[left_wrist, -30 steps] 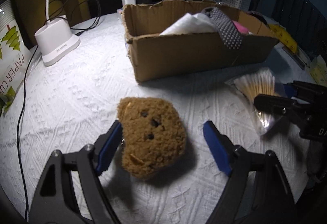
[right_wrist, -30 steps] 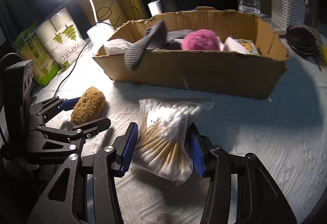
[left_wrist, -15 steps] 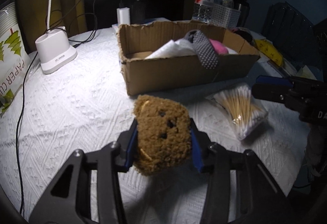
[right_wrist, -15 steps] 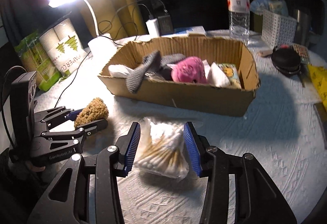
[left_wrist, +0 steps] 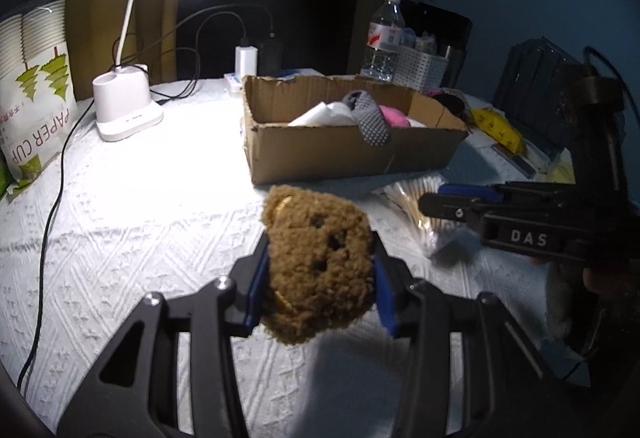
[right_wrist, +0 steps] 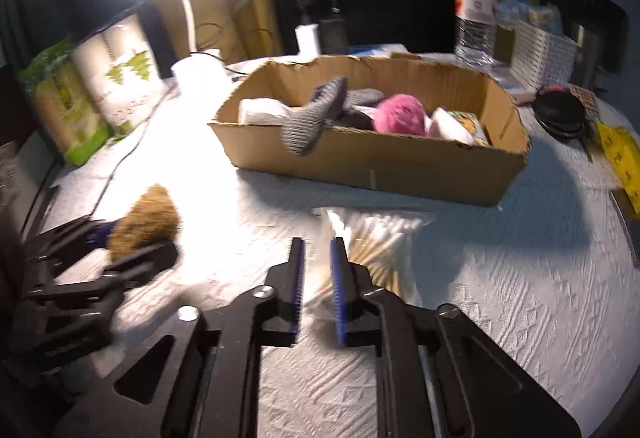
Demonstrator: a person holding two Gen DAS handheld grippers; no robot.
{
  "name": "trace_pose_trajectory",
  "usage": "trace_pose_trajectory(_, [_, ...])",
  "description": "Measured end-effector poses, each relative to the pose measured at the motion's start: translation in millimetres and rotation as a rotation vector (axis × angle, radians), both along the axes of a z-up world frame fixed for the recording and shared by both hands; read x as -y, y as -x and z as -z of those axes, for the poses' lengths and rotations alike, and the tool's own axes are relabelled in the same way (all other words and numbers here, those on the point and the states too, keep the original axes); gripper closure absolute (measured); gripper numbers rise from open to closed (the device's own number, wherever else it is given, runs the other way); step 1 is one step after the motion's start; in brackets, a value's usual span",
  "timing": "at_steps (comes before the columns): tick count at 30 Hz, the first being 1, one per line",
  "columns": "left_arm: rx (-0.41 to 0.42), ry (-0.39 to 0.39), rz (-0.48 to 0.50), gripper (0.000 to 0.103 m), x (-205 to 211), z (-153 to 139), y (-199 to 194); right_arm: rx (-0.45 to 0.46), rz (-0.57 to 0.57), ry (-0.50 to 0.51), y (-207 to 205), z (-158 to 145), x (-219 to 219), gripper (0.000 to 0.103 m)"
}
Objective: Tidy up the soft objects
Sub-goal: 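Lift the sponge and swab bag and carry them over the box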
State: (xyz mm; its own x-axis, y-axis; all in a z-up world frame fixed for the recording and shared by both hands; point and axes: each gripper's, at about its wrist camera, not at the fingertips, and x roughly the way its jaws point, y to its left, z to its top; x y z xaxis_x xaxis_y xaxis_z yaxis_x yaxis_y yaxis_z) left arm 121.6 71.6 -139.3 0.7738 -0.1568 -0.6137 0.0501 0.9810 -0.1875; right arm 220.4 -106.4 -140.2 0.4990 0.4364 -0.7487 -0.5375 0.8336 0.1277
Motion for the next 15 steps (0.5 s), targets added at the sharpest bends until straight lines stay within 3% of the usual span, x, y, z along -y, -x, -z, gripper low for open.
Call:
trace_pose_trajectory(1, [0.006,0.004,-0.003,0.058,-1.6,-0.7,2.3,-0.001,0.006,-0.008,-2.4,1.1,0.2,0.052])
trace_pose_trajectory(2, [0.011,0.009,-0.004,0.058,-3.0,-1.2,4.4,0.002,0.010,-0.009,-4.2,1.2,-1.2,0.043])
trace_pose_trajectory(5, [0.019,0.019,-0.008,0.058,-7.9,-1.6,7.4,0.011,0.003,0.022,-8.6,2.3,-12.1,0.035])
trace_pose_trajectory(15, [0.021,0.033,-0.019,0.058,-15.8,0.2,9.2,0.094,0.053,0.152,-7.5,8.4,-20.8,0.033])
